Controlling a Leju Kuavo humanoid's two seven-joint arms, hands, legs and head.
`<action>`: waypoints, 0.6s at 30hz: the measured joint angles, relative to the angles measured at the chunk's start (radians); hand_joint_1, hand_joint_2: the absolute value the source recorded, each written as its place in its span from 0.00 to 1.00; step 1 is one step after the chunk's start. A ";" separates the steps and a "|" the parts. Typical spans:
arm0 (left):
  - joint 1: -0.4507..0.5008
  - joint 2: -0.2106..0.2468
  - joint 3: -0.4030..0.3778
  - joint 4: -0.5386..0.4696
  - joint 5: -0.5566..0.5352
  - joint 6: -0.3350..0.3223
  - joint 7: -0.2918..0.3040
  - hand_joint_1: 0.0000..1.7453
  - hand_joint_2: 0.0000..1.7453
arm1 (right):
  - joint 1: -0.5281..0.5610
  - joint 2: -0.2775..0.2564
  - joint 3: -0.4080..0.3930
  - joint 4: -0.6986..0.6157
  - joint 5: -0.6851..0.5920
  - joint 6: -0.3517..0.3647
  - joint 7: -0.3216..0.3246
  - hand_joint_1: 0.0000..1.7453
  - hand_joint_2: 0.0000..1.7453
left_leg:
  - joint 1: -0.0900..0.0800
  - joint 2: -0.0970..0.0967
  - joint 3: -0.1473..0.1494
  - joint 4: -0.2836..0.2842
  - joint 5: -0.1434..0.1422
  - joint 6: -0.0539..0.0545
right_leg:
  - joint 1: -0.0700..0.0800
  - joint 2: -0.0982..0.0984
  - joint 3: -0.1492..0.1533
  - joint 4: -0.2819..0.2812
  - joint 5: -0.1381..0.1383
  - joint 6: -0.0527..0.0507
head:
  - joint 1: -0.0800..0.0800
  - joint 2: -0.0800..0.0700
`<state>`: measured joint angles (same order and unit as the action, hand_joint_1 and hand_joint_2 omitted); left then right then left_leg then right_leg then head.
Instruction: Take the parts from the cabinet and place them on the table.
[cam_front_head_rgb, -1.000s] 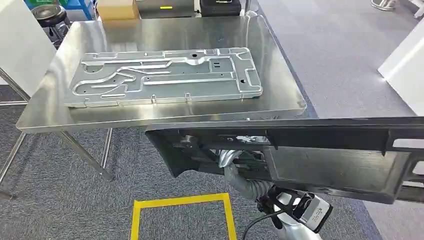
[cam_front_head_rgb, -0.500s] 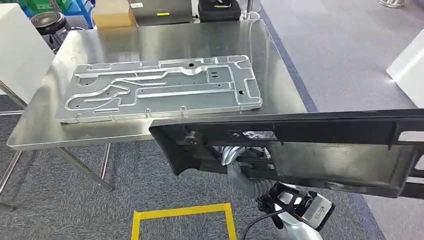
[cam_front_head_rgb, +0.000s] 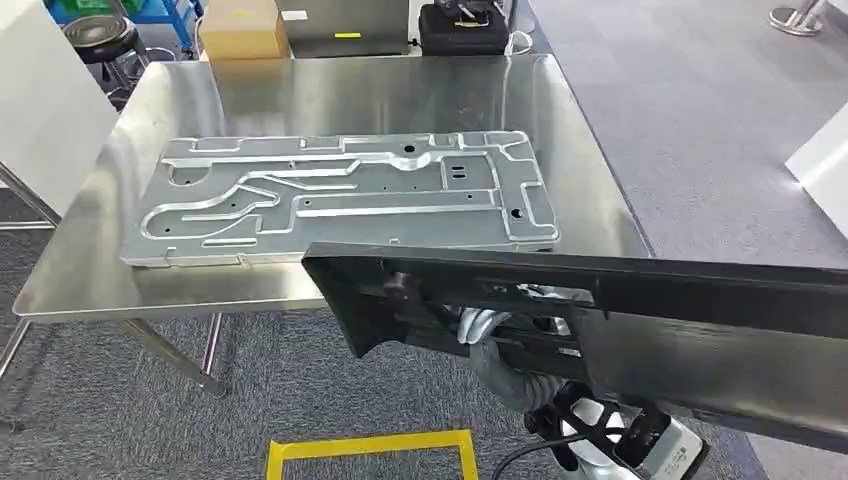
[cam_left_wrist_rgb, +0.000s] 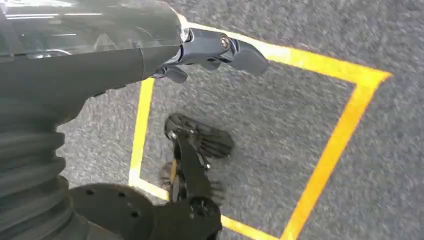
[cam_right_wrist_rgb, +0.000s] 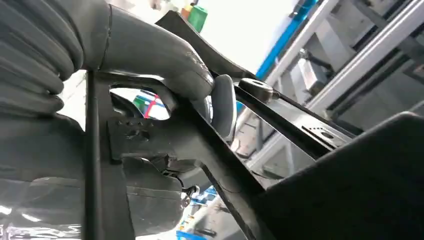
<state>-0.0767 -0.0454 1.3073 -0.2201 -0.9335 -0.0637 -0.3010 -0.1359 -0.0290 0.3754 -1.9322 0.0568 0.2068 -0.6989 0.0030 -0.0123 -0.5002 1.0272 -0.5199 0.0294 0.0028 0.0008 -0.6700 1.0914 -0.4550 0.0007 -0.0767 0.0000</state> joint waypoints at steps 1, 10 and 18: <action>0.001 -0.004 0.000 0.001 -0.003 0.000 -0.002 0.00 1.00 | 0.008 0.000 -0.002 -0.007 0.002 -0.001 0.000 1.00 1.00 | 0.000 -0.001 0.009 0.001 -0.009 -0.002 | 0.009 0.005 0.003 -0.044 0.064 -0.014 | 0.000 0.000; -0.008 0.003 0.000 0.000 -0.008 -0.003 -0.009 0.00 1.00 | 0.048 0.000 -0.028 -0.101 0.012 -0.005 -0.001 1.00 1.00 | 0.006 0.004 -0.138 0.257 -0.096 -0.046 | 0.000 0.006 0.091 -0.087 0.007 -0.038 | 0.003 0.000; -0.009 0.008 -0.002 0.000 -0.028 -0.006 -0.032 0.00 1.00 | -0.151 -0.006 -0.175 0.105 0.076 -0.170 0.151 1.00 1.00 | 0.010 0.014 -0.139 0.011 0.110 -0.039 | -0.005 0.023 0.147 -0.070 -0.056 -0.004 | 0.003 0.000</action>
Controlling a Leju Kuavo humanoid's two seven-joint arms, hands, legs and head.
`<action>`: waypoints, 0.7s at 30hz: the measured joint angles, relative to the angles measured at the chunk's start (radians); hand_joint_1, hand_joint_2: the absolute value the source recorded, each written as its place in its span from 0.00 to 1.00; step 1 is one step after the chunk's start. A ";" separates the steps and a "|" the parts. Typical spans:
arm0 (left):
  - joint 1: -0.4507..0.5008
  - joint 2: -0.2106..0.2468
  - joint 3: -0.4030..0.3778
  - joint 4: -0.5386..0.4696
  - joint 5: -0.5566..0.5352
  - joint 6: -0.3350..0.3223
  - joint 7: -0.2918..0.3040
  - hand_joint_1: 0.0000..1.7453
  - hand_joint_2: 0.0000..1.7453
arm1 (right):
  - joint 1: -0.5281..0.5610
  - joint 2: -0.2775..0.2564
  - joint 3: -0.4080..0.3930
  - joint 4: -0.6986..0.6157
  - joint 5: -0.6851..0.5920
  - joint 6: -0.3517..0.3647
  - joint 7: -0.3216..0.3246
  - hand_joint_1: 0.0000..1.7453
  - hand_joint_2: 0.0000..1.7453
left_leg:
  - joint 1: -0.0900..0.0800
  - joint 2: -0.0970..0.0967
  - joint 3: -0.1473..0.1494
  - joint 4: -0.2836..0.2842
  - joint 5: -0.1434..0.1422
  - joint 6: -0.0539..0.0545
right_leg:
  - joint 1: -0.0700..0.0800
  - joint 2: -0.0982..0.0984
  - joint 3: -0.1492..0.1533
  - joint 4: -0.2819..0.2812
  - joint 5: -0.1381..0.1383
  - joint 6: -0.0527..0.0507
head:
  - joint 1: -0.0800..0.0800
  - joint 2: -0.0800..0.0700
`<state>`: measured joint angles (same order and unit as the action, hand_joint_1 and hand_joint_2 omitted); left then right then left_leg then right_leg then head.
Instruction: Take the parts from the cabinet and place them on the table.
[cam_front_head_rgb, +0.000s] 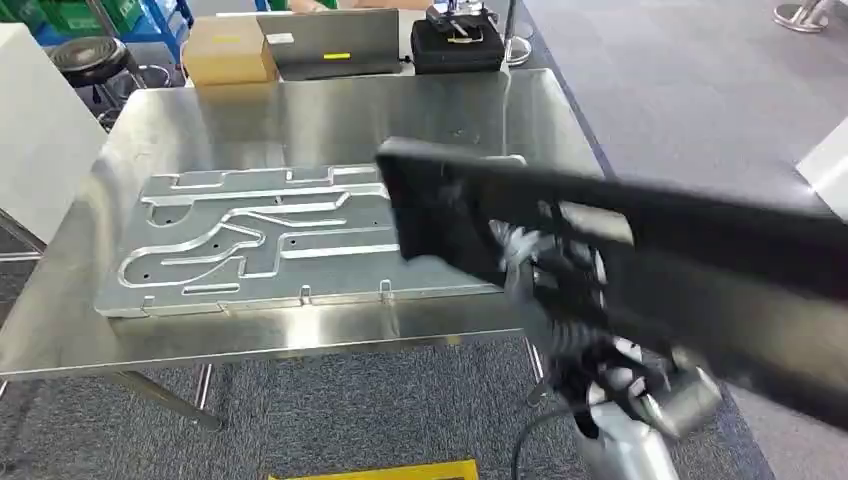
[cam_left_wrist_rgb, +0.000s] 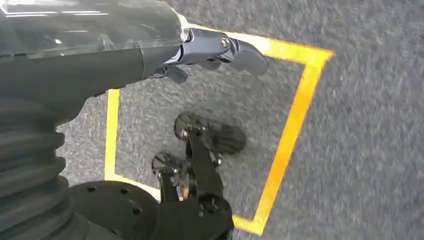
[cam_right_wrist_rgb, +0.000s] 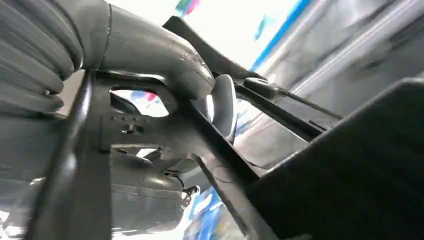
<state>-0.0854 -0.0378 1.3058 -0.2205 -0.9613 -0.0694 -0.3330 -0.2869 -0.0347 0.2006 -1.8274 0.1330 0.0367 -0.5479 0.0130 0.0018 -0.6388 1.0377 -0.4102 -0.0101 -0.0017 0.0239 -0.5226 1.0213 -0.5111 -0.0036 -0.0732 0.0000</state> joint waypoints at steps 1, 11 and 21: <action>-0.003 0.000 -0.001 0.000 -0.001 0.000 -0.002 0.00 1.00 | -0.050 -0.005 -0.032 0.063 0.015 -0.019 0.003 1.00 1.00 | -0.001 -0.003 -0.002 0.002 0.003 0.007 | 0.000 -0.002 0.000 -0.002 -0.002 0.007 | 0.000 0.000; -0.010 0.005 -0.017 0.000 -0.028 -0.008 -0.020 0.00 1.00 | -0.519 -0.096 -0.183 0.860 0.356 -0.262 0.203 1.00 1.00 | 0.005 -0.013 0.015 -0.006 -0.007 0.032 | -0.015 -0.020 -0.163 0.201 -0.001 0.038 | 0.000 0.000; -0.012 0.009 -0.027 0.000 -0.031 -0.007 -0.018 0.00 1.00 | -0.649 -0.105 -0.195 1.135 0.398 -0.297 0.224 1.00 1.00 | 0.000 -0.010 -0.045 0.129 -0.096 -0.012 | -0.011 -0.023 -0.086 -0.007 0.077 -0.013 | 0.000 0.000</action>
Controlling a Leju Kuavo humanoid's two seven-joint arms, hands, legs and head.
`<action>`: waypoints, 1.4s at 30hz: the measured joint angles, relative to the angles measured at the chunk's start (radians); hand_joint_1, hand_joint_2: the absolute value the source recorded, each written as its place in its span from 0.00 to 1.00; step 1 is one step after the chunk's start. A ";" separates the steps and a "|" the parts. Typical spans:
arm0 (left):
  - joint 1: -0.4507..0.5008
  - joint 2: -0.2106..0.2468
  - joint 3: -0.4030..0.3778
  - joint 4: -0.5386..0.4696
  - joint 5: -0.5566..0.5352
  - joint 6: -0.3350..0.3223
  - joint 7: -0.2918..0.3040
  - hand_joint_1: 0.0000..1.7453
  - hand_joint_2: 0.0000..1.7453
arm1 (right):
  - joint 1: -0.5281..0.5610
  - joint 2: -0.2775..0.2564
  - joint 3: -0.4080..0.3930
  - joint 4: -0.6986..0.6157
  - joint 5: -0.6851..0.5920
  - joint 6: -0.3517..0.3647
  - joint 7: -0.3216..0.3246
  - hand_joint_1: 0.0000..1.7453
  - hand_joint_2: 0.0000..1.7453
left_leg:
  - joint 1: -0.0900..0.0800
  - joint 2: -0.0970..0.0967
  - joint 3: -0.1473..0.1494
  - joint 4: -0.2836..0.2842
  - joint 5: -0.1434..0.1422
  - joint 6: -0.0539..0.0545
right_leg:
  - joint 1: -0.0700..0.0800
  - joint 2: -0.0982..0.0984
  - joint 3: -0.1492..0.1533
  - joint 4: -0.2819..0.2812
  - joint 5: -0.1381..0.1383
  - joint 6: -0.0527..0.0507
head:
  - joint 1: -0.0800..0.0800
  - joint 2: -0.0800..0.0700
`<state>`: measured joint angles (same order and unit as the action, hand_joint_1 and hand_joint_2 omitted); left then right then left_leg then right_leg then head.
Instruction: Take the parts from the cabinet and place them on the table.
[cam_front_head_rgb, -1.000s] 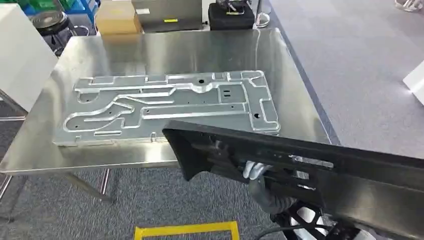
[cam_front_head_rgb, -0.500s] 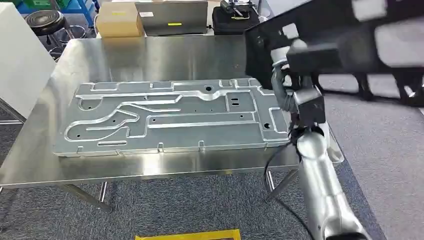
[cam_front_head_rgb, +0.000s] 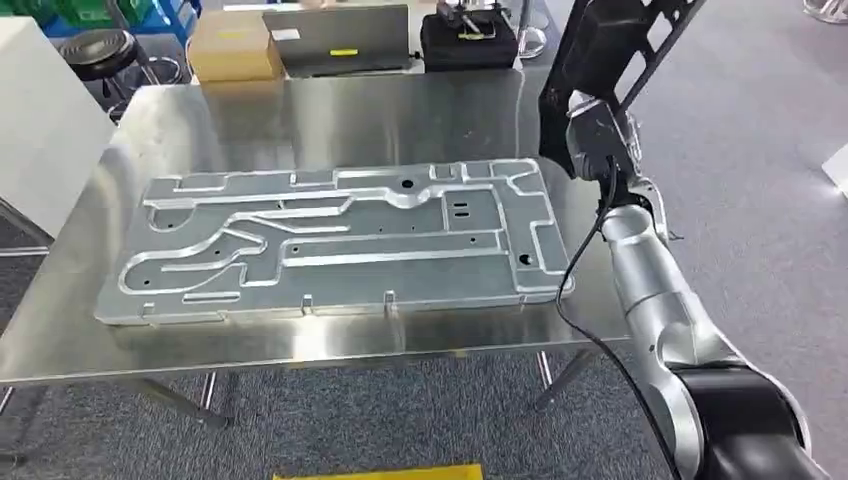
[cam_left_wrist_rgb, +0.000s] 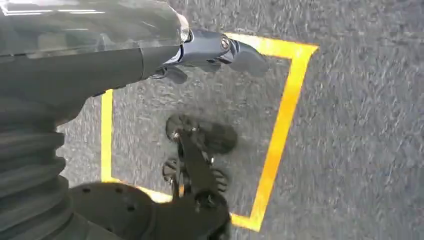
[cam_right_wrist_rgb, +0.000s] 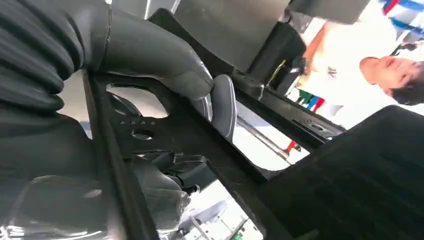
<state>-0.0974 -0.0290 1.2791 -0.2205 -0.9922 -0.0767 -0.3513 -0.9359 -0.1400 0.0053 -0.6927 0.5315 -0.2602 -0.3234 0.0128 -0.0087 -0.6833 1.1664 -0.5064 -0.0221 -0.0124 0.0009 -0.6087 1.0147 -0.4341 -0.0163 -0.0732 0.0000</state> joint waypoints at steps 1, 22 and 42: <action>0.001 0.000 0.000 0.000 0.000 0.002 0.000 0.00 1.00 | -0.009 0.000 0.001 0.016 0.017 -0.010 0.008 1.00 1.00 | 0.000 0.000 -0.039 0.079 -0.031 -0.002 | 0.002 0.000 0.001 0.000 -0.001 -0.002 | 0.000 0.000; -0.015 0.000 -0.002 0.000 0.006 -0.019 -0.028 0.00 1.00 | -0.127 0.215 0.551 0.273 0.926 0.116 0.339 1.00 1.00 | 0.011 0.001 0.080 -0.146 0.079 0.026 | -0.011 0.003 -0.058 0.100 -0.003 0.044 | 0.000 0.000; -0.006 -0.011 -0.003 0.000 0.010 -0.007 -0.081 0.00 1.00 | -0.071 0.282 0.611 0.380 0.880 0.194 0.271 0.00 0.00 | -0.004 0.004 0.077 -0.142 0.076 0.016 | 0.014 0.011 -0.001 0.007 0.001 0.010 | 0.000 0.000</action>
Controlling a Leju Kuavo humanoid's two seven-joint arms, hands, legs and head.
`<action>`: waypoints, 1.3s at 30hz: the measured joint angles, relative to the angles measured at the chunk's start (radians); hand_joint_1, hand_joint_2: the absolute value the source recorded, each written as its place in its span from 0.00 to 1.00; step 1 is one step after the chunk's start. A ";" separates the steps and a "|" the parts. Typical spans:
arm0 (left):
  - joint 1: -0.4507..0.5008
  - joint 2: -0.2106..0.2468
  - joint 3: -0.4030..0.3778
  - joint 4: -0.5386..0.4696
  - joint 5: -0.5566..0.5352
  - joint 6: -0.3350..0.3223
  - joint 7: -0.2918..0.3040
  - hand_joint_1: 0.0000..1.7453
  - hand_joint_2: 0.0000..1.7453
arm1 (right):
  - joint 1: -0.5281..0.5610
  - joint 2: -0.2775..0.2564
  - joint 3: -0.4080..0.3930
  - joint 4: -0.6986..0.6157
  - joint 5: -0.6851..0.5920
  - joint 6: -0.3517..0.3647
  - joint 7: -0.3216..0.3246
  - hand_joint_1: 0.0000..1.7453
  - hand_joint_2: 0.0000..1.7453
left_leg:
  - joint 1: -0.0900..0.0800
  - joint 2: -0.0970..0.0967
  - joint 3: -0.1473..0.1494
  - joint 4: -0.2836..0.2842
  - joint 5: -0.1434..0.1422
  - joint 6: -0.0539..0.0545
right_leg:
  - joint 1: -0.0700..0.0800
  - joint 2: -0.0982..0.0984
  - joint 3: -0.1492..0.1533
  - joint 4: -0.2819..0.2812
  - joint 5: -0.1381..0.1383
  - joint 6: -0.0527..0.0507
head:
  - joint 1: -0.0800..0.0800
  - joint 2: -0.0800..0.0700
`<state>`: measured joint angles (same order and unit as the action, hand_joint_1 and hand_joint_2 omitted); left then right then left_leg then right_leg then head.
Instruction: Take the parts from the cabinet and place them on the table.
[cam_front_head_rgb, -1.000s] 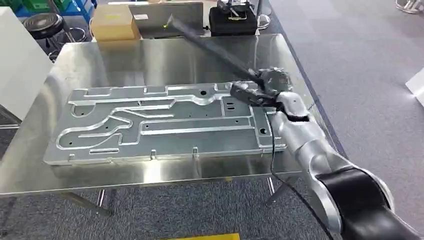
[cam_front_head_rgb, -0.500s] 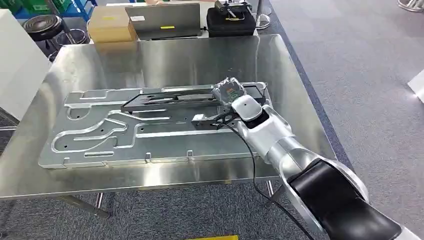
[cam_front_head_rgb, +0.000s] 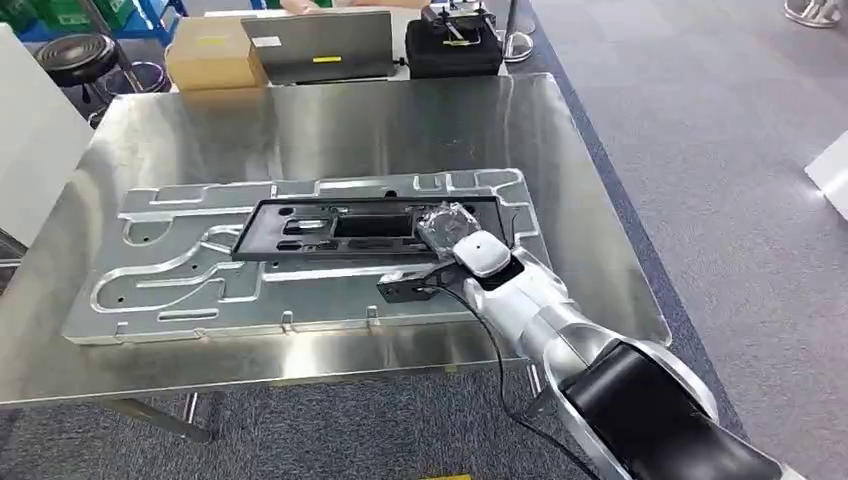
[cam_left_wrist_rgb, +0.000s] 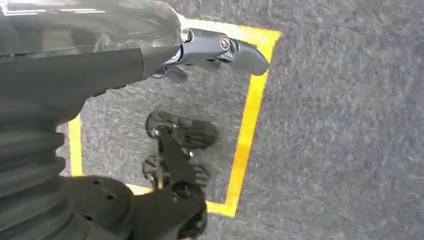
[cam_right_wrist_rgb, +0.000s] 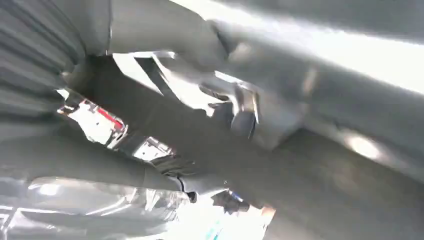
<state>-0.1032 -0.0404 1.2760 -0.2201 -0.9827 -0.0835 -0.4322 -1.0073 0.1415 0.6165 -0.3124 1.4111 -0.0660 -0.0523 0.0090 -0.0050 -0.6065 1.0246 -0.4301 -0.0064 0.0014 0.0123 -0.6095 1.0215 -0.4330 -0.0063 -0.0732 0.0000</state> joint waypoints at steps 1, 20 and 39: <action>0.000 0.000 0.000 0.000 0.000 0.001 0.000 0.00 1.00 | -0.002 -0.002 -0.001 0.001 -0.001 -0.003 0.000 0.00 0.00 | 0.004 0.001 0.004 -0.007 0.004 0.007 | 0.003 0.001 0.003 -0.002 0.000 0.005 | 0.000 0.000; -0.003 -0.001 -0.001 0.000 0.000 0.010 0.004 0.00 0.00 | 0.044 -0.010 -0.147 -0.053 -0.288 -0.326 -0.277 0.00 0.00 | 0.013 0.002 -0.067 0.149 -0.089 -0.028 | -0.008 -0.011 0.018 -0.020 0.004 -0.022 | 0.000 0.000; 0.040 0.002 0.027 0.000 0.042 -0.003 -0.007 0.00 0.00 | 0.932 -0.293 -0.885 -1.277 -1.116 -0.525 -0.639 0.00 0.00 | 0.008 -0.019 0.033 -0.019 -0.014 0.036 | -0.010 -0.013 -0.120 0.272 -0.134 0.044 | 0.000 0.000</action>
<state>-0.0628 -0.0381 1.3035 -0.2201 -0.9403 -0.0862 -0.4395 -0.0751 -0.1519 -0.2688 -1.5898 0.2947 -0.5913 -0.6916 0.0167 -0.0239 -0.5738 1.0058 -0.4439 0.0292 -0.0085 -0.0004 -0.7296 1.2937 -0.5665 0.0373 -0.0732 0.0000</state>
